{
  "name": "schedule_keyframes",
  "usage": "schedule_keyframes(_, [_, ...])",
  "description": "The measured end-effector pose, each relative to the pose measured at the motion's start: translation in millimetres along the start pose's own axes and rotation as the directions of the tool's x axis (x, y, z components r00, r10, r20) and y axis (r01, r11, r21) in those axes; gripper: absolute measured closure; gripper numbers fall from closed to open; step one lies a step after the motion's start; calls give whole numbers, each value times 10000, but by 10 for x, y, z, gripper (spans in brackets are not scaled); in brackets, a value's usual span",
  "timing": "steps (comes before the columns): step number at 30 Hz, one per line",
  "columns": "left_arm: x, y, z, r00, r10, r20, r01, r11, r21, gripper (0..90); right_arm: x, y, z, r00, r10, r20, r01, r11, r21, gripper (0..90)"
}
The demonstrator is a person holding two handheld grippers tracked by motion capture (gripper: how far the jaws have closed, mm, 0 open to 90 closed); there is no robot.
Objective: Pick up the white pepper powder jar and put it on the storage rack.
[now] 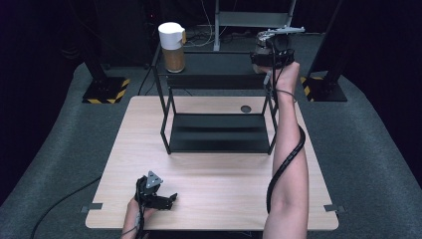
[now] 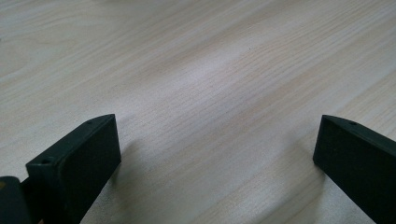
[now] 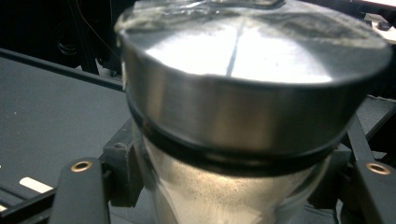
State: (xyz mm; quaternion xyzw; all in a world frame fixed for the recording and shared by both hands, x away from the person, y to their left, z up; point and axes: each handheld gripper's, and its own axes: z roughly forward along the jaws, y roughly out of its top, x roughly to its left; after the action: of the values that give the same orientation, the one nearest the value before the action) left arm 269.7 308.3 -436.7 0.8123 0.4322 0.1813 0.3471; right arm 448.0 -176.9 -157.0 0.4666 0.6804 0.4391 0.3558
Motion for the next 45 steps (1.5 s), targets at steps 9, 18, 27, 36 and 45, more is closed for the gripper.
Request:
schedule_keyframes(9, [0, 0, 0, 10000, -9, 3, 9, 10000, -2, 1, -17, 135, -107, 9982, -499, -318, 519, 9966, 641, 117])
schedule_keyframes(18, [0, 1, 0, 10000, 3, 1, -3, 10000, 5, 1, 8, 237, -307, 9921, -1106, -586, 1179, 9832, 1396, 26])
schedule_keyframes(27, [-1, 0, 0, 10000, 3, -3, -3, 10000, 3, 1, 79, -2, -550, 9724, -2070, -1077, 2255, 9523, 2056, 8])
schedule_keyframes(36, [3, 6, 8, 10000, 23, 4, -23, 10000, -11, 1, 121, -584, -644, 9554, -2679, -1242, 2918, 9214, 2567, 5])
schedule_keyframes(45, [1, 8, 10, 10000, 14, -1, -14, 10000, -5, 1, 142, -1357, -572, 9479, -2598, -1842, 3080, 8954, 3217, 0])
